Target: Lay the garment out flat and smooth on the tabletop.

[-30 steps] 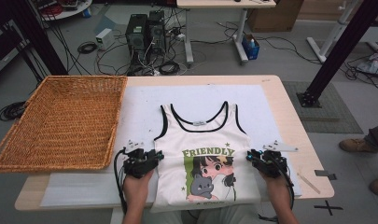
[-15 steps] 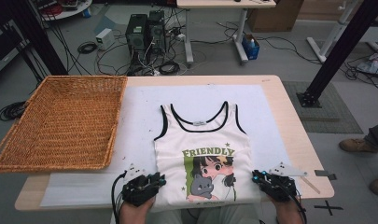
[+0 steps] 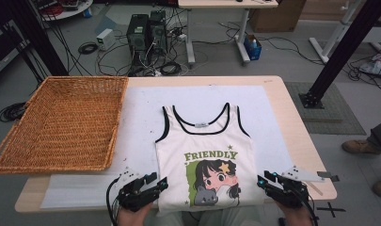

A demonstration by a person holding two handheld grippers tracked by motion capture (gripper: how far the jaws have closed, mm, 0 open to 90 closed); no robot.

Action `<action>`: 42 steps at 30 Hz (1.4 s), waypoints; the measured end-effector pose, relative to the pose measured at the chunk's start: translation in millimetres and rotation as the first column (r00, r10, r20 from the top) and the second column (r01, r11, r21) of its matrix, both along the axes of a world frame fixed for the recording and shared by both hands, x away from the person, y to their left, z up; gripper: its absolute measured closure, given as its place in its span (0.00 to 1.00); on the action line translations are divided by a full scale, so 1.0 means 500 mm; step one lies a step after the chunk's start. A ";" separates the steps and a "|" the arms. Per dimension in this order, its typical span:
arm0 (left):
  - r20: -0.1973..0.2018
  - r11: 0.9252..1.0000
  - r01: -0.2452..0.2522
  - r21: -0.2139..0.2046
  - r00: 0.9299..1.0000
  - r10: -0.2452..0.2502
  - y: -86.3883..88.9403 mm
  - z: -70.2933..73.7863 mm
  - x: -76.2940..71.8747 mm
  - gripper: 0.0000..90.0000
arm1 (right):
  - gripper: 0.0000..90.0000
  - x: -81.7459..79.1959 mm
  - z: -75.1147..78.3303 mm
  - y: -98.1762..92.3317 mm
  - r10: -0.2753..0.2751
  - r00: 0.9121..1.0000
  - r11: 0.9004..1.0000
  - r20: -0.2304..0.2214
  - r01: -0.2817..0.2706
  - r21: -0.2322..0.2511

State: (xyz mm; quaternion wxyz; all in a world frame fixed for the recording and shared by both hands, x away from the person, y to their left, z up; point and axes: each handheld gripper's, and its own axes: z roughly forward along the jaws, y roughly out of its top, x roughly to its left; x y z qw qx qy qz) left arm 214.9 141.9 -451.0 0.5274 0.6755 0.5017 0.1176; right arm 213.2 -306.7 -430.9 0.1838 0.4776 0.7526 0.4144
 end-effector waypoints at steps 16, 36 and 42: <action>0.058 1.000 -0.024 -0.012 0.998 0.025 -0.016 0.034 0.139 0.48 | 0.99 0.095 -0.042 0.038 -0.032 0.999 0.992 -0.033 0.028 -0.125; 0.309 0.997 0.058 -0.051 0.950 -0.040 -0.010 0.090 0.165 0.25 | 0.12 0.135 0.042 -0.014 -0.108 0.977 0.993 0.185 0.114 -0.025; 0.299 0.998 0.061 -0.016 0.953 -0.053 -0.014 0.090 0.176 0.25 | 0.12 0.171 0.072 -0.030 -0.053 0.979 0.998 0.198 0.059 -0.027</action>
